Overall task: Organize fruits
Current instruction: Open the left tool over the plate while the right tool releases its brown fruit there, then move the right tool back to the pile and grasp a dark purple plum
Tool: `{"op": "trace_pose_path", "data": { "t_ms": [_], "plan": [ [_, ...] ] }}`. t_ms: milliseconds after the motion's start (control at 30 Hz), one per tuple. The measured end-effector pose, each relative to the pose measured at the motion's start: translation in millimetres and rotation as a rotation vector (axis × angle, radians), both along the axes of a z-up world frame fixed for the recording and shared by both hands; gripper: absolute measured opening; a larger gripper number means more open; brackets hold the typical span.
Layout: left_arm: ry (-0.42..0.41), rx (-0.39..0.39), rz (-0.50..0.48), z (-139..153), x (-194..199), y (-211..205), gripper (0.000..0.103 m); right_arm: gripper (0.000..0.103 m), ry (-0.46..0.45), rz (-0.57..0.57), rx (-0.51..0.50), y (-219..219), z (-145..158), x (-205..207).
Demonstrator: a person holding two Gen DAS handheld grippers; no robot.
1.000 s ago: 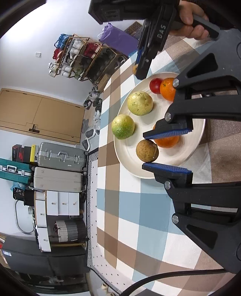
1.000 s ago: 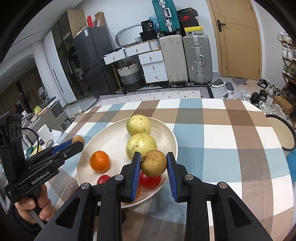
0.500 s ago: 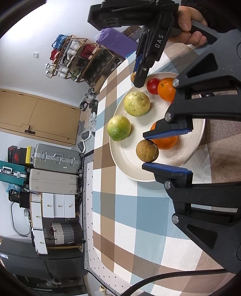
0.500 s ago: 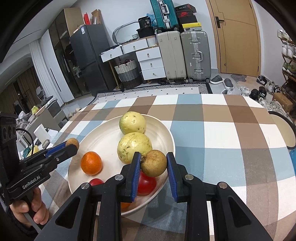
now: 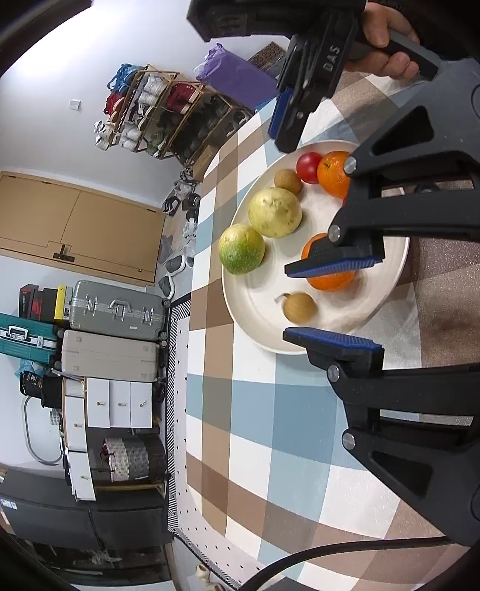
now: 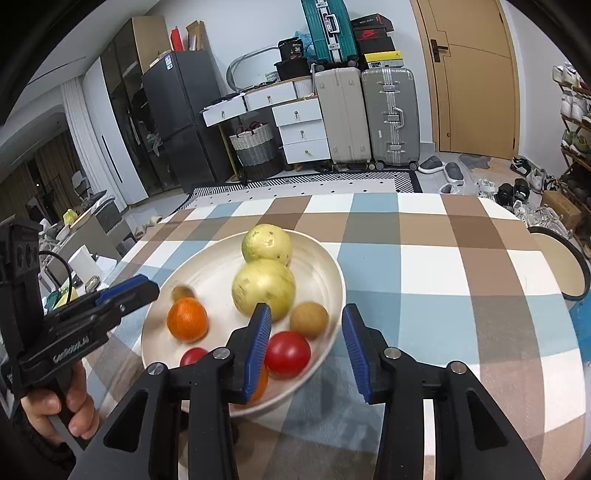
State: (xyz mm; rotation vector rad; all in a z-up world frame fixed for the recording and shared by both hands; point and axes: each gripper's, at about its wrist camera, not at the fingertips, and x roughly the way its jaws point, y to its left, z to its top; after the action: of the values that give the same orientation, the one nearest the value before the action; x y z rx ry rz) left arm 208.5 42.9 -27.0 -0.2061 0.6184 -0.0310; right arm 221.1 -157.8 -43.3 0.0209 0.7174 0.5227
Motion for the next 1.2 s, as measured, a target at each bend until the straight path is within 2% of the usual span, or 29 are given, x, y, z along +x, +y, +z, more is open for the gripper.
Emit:
{"op": "trace_pose_path", "data": {
  "t_ms": [100,200,267,300,333,367,400,500,567,600,767,933,1200],
  "plan": [
    [-0.014,0.006,0.005,2.4,-3.5,0.6,0.030,0.050,-0.005,-0.001,0.001,-3.9,0.7,-6.2],
    [-0.025,0.000,-0.003,5.1,-9.3,0.4,0.047,0.058,-0.006,0.005,-0.003,-7.9,1.2,-13.1],
    [-0.034,-0.005,-0.012,7.9,-15.6,0.2,0.066,0.067,-0.007,0.005,0.002,-10.9,1.9,-18.1],
    [-0.044,-0.007,-0.011,9.6,-19.1,-0.3,0.071,0.070,-0.008,0.007,0.007,-12.4,2.6,-20.7],
    [-0.053,-0.006,-0.006,11.4,-23.0,-0.3,0.080,0.076,-0.007,0.012,0.014,-14.1,3.4,-24.1],
    [-0.059,-0.003,0.000,13.5,-27.4,-0.4,0.083,0.084,-0.007,0.016,0.019,-15.0,4.2,-27.2],
    [-0.061,0.000,0.004,15.0,-30.5,-0.5,0.084,0.088,-0.006,0.019,0.023,-15.7,4.4,-28.4],
    [-0.057,0.024,0.013,19.3,-39.2,-3.1,0.089,0.092,-0.010,0.026,0.034,-18.0,7.9,-38.3],
    [-0.045,0.030,0.014,20.2,-44.4,-4.9,0.099,0.102,-0.012,0.031,0.036,-17.2,9.5,-42.7],
    [-0.041,0.028,0.012,20.2,-47.7,-5.8,0.102,0.102,-0.014,0.035,0.036,-17.0,10.2,-45.5],
    [-0.025,0.032,0.004,19.6,-61.9,-10.2,0.102,0.103,-0.014,0.073,0.018,-11.0,9.7,-56.4],
    [-0.022,-0.012,-0.013,14.7,-74.7,-10.3,0.102,0.103,-0.024,0.072,0.003,-8.6,6.0,-62.2],
    [-0.022,0.055,-0.024,8.3,-77.4,-25.5,0.102,0.103,-0.026,0.092,-0.017,-7.5,0.9,-69.4]
  ]
}}
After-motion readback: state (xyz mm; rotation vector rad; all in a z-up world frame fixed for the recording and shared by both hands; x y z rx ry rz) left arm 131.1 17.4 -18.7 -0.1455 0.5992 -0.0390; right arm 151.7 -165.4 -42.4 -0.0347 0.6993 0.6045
